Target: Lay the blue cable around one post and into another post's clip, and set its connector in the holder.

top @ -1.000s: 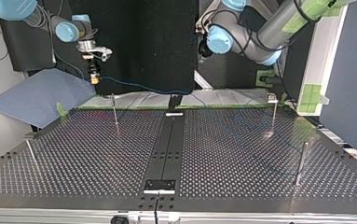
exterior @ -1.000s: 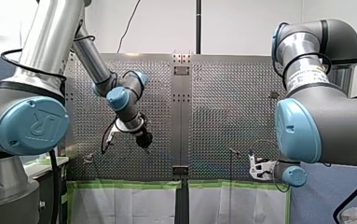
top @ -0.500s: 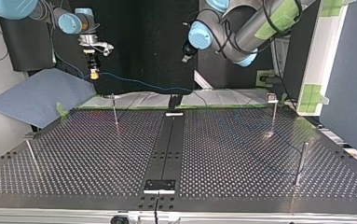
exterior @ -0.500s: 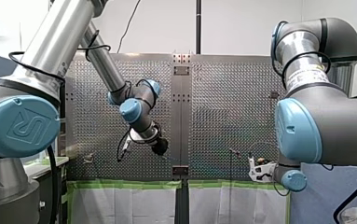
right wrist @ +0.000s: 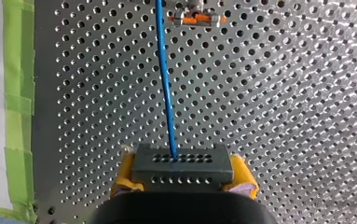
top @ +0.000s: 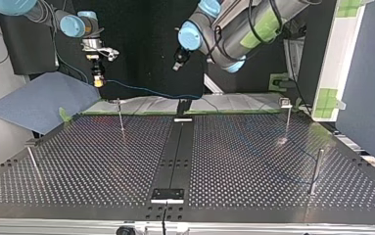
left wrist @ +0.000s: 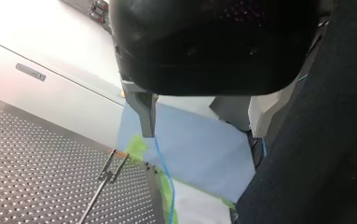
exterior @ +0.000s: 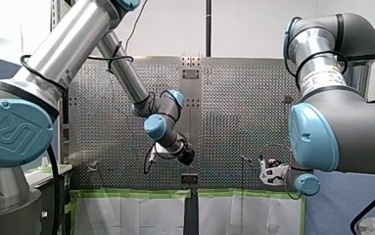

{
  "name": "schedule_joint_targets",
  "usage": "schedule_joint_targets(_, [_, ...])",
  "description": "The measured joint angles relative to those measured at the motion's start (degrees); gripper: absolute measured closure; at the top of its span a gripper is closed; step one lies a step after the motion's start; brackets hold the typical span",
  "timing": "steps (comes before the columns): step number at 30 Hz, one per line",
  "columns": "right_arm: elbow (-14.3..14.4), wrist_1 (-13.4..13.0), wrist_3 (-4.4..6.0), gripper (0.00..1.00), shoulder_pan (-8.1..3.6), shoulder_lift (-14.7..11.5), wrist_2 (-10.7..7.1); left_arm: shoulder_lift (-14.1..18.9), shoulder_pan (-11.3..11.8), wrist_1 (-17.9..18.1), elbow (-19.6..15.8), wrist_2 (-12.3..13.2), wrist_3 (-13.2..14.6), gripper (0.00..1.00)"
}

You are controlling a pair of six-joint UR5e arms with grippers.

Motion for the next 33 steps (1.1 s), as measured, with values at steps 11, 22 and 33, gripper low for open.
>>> schedule_joint_targets(11, [-0.04, 0.13, 0.18, 1.0, 0.52, -0.04, -0.37, -5.15, -1.12, 5.15, 5.15, -2.91, -0.12, 0.0])
schedule_joint_targets(22, [-0.19, 0.11, 0.2, 1.0, 0.71, -0.01, -0.83, -10.63, -0.73, 10.62, 10.62, -3.24, -1.43, 0.0])
schedule_joint_targets(33, [-0.24, 0.12, 0.33, 1.0, 0.82, -0.01, -0.93, -15.68, -0.22, 15.66, 15.67, -4.97, -0.54, 0.0])
